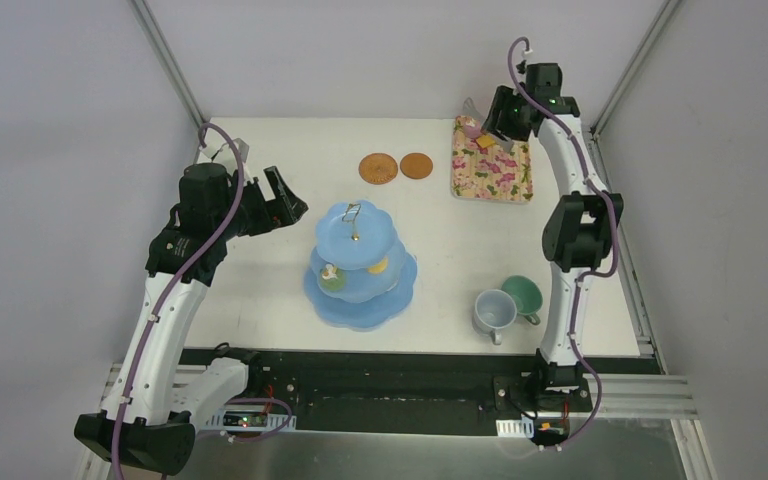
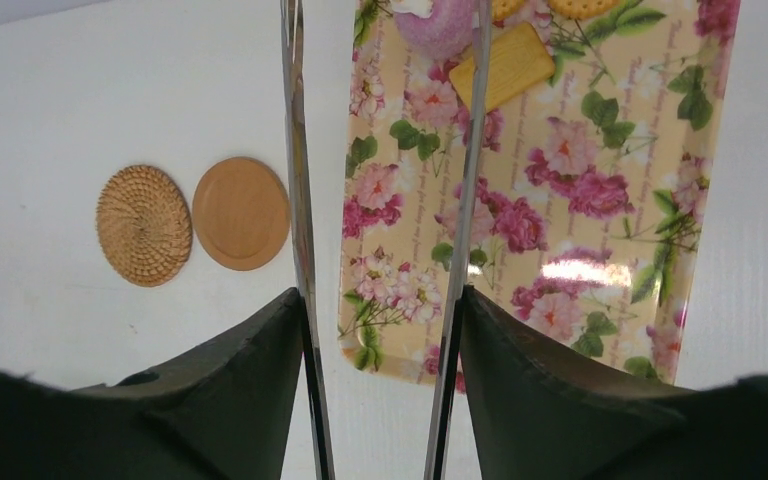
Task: Serve the afternoon tea
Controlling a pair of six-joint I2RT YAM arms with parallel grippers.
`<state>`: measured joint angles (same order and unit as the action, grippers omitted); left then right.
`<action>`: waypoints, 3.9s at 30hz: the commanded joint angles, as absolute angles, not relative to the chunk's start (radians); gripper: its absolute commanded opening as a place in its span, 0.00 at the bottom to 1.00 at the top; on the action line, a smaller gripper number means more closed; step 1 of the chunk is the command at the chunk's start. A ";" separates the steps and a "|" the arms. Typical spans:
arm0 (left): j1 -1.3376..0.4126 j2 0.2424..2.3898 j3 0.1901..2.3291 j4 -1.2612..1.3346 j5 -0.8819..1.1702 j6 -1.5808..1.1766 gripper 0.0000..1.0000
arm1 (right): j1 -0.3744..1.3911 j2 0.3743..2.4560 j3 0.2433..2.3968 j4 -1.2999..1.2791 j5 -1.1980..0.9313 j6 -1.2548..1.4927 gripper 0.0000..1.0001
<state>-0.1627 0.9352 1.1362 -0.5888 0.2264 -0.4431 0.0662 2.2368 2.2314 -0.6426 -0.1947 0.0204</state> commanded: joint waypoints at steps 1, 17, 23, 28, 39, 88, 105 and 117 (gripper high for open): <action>-0.169 0.925 1.143 -0.577 0.226 -0.417 0.88 | 0.137 2.277 2.317 -0.653 -0.085 -0.138 0.59; -0.176 0.936 1.144 -0.586 0.221 -0.411 0.88 | 0.192 2.316 2.296 -0.644 0.141 -0.241 0.57; -0.178 0.941 1.148 -0.589 0.220 -0.408 0.88 | 0.194 2.335 2.289 -0.640 0.113 -0.267 0.56; -0.178 0.947 1.148 -0.588 0.220 -0.411 0.88 | 0.197 2.358 2.297 -0.635 0.150 -0.283 0.55; -0.181 0.958 1.156 -0.592 0.221 -0.410 0.88 | 0.201 2.406 2.327 -0.601 0.209 -0.309 0.52; -0.183 0.911 1.195 -0.614 0.258 -0.471 0.88 | 0.244 1.409 1.270 -0.360 -0.603 0.026 0.29; -0.183 0.902 1.202 -0.635 0.270 -0.489 0.87 | 0.371 1.239 1.114 -0.348 -0.764 0.162 0.29; -0.183 0.917 1.185 -0.611 0.300 -0.508 0.87 | 0.375 1.115 0.980 -0.389 -0.820 0.213 0.29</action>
<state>-0.1715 0.9173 1.1812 -0.6392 0.2718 -0.4889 0.3710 1.1557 1.0069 -0.3985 -0.7567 0.1864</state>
